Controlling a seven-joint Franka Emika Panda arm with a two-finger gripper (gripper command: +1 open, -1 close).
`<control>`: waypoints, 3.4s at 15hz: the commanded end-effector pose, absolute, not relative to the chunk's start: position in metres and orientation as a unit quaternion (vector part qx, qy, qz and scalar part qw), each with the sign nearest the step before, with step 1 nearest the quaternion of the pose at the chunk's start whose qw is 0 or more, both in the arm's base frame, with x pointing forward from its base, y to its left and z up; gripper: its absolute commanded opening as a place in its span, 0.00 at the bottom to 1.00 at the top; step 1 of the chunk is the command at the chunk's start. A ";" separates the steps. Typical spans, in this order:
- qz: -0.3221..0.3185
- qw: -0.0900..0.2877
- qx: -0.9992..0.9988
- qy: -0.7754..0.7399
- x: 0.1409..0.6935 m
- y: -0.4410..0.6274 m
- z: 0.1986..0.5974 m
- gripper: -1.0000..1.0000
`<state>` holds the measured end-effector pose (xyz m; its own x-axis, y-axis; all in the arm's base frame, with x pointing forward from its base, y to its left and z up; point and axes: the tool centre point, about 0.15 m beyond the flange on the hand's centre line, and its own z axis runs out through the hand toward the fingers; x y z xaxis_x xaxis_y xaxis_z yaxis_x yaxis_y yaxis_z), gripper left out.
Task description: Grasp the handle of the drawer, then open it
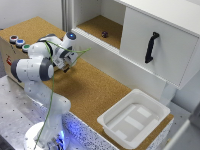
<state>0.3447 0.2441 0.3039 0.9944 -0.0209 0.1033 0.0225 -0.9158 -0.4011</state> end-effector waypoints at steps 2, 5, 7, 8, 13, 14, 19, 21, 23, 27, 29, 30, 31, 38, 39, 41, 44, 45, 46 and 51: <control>-0.068 0.214 -0.974 0.022 0.350 0.183 0.282 0.00; -0.073 0.205 -0.975 0.039 0.350 0.164 0.285 0.00; -0.081 0.196 -0.976 0.047 0.349 0.151 0.291 0.00; -0.085 0.191 -0.976 0.054 0.348 0.143 0.293 0.00; -0.095 0.181 -0.976 0.074 0.344 0.121 0.302 0.00; -0.095 0.181 -0.976 0.076 0.343 0.119 0.303 0.00; -0.088 0.190 -0.974 0.086 0.340 0.098 0.319 1.00; -0.086 0.187 -0.975 0.089 0.337 0.093 0.328 1.00; -0.073 0.177 -0.978 0.077 0.334 0.094 0.339 1.00; -0.066 0.143 -0.987 0.025 0.333 0.114 0.362 1.00; -0.095 0.121 -0.988 0.022 0.330 0.122 0.389 1.00; -0.117 0.105 -0.988 0.014 0.327 0.128 0.410 1.00; -0.140 0.086 -0.986 0.000 0.323 0.138 0.434 1.00; -0.191 0.049 -0.973 -0.123 0.299 0.231 0.516 1.00; -0.188 0.049 -0.971 -0.140 0.297 0.249 0.518 1.00; -0.176 0.043 -0.970 -0.164 0.296 0.277 0.515 1.00; -0.142 0.057 -0.973 -0.172 0.295 0.308 0.493 1.00; -0.130 0.065 -0.975 -0.166 0.295 0.312 0.484 1.00; -0.120 0.063 -0.977 -0.164 0.296 0.317 0.476 1.00; -0.078 0.052 -0.986 -0.139 0.308 0.328 0.438 1.00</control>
<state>0.2793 0.2939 0.4624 0.9064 0.2757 0.3202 0.3264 -0.9380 -0.1164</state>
